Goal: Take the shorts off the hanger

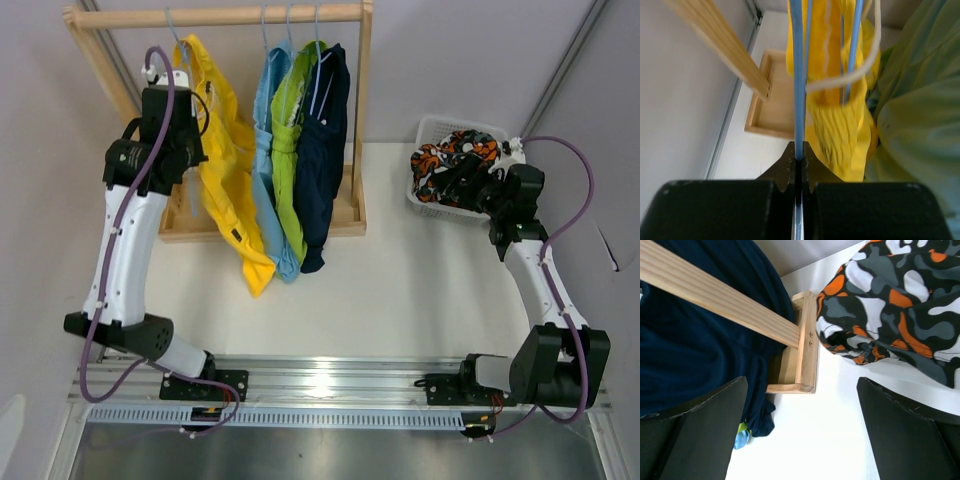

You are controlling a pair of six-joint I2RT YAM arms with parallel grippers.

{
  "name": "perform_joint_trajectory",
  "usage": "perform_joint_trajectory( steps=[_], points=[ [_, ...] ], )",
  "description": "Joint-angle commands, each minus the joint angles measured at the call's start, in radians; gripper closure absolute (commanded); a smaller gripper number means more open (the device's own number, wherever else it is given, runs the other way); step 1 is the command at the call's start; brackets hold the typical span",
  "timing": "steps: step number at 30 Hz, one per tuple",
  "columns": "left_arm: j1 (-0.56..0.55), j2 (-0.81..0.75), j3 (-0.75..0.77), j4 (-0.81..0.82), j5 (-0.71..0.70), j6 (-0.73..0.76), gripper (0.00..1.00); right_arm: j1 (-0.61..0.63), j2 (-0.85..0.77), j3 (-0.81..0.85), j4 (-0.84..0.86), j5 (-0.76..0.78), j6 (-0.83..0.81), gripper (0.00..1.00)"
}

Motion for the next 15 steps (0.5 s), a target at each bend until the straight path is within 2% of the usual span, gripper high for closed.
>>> perform_joint_trajectory(
  steps=[1,4,9,15],
  points=[
    [0.033,0.061,0.184,0.080,0.051,0.045,1.00,0.022,-0.029,-0.003,0.015,-0.015,-0.026,0.01],
    [0.045,0.095,0.231,0.106,0.048,0.044,1.00,0.042,-0.030,0.005,-0.016,-0.012,-0.027,0.01],
    [0.077,0.101,0.226,0.149,0.072,0.044,1.00,0.072,-0.033,0.032,-0.047,0.023,-0.034,0.00],
    [0.160,0.130,0.231,0.174,0.133,0.041,1.00,0.182,-0.043,0.057,-0.094,0.086,-0.032,0.01]
  ],
)
